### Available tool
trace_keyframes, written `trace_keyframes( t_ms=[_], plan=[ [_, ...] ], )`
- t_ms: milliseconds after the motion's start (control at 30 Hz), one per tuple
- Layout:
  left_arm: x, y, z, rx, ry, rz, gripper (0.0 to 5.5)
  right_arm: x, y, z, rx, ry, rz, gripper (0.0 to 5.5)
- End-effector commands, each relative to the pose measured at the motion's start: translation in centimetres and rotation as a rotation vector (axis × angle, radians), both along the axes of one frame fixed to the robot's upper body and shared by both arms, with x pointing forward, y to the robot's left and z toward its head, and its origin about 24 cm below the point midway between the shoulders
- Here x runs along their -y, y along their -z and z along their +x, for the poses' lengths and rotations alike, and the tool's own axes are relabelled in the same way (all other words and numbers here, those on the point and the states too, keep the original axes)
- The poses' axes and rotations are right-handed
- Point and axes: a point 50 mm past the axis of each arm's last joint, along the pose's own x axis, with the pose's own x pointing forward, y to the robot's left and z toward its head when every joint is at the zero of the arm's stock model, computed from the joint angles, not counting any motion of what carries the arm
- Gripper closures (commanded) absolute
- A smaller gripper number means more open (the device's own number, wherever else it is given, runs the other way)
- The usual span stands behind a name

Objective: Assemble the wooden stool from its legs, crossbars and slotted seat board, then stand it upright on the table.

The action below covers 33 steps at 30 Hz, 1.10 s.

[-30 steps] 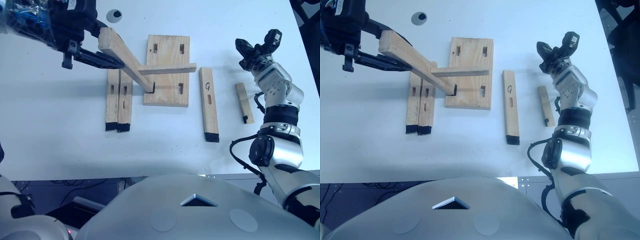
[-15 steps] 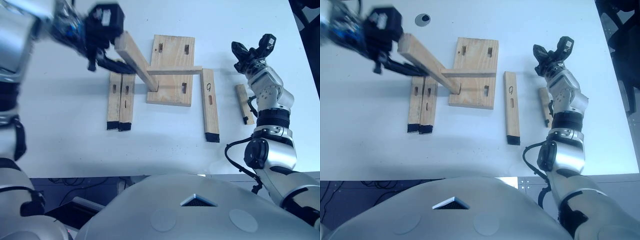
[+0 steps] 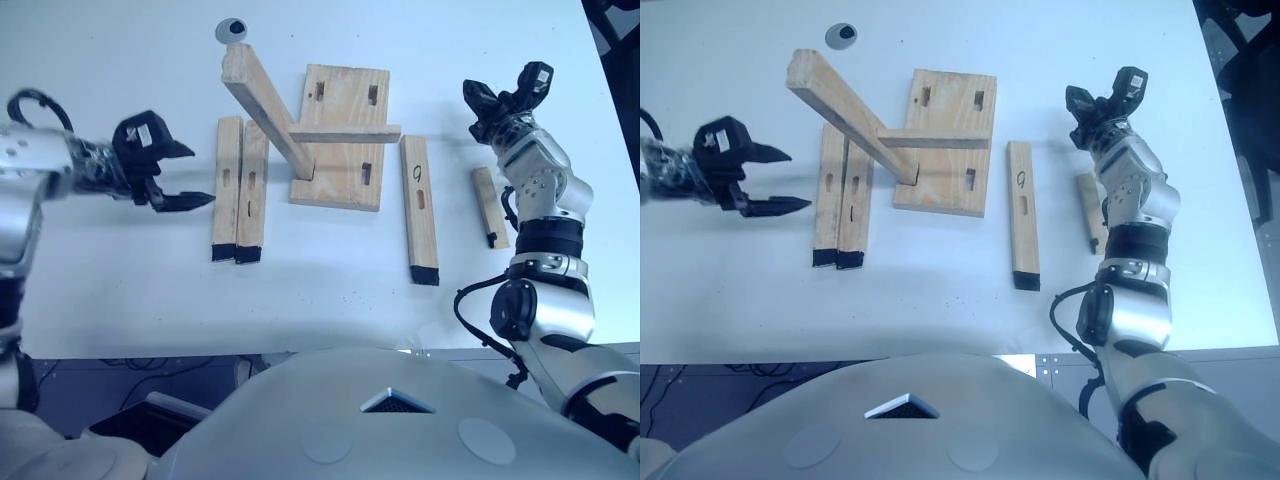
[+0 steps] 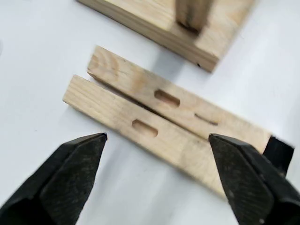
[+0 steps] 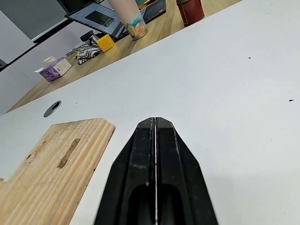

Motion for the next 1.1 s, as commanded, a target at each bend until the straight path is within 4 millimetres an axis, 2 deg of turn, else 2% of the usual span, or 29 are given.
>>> trace_keyframes(
  t_ms=[33,100,200,333,600,700,833,933,1100],
  plan=[
    [2.0,1.0,-1.1,0.078,-0.258,-0.102,1.28,0.8,-0.7,-0.6,0.017,0.056,-0.121,5.50],
    [3.3,1.2,-1.8,0.076,-0.369,-0.166,1.28,0.9,-0.5,-0.8,0.008,0.080,-0.144,5.50],
    [5.0,1.6,-3.2,0.016,-0.405,-0.207,1.28,1.2,-0.1,-1.2,-0.014,0.096,-0.155,5.50],
    [6.2,2.7,-4.2,-0.082,-0.422,-0.235,1.28,1.5,0.5,-1.3,-0.035,0.109,-0.162,5.50],
    [4.4,5.4,-5.5,-0.170,-0.493,-0.061,1.28,1.5,1.2,-1.6,-0.058,0.112,-0.164,5.50],
    [4.4,6.0,-5.7,-0.190,-0.491,-0.054,1.28,1.5,1.4,-1.5,-0.065,0.124,-0.157,5.50],
    [5.0,4.7,-4.9,-0.151,-0.474,-0.144,1.28,1.4,1.6,-1.6,-0.069,0.129,-0.156,5.50],
    [4.5,4.0,-4.3,-0.102,-0.475,-0.100,1.28,1.3,1.8,-1.8,-0.071,0.129,-0.159,5.50],
    [4.3,2.3,-3.8,-0.083,-0.459,-0.137,1.28,1.3,2.0,-2.0,-0.080,0.127,-0.169,5.50]
  ],
)
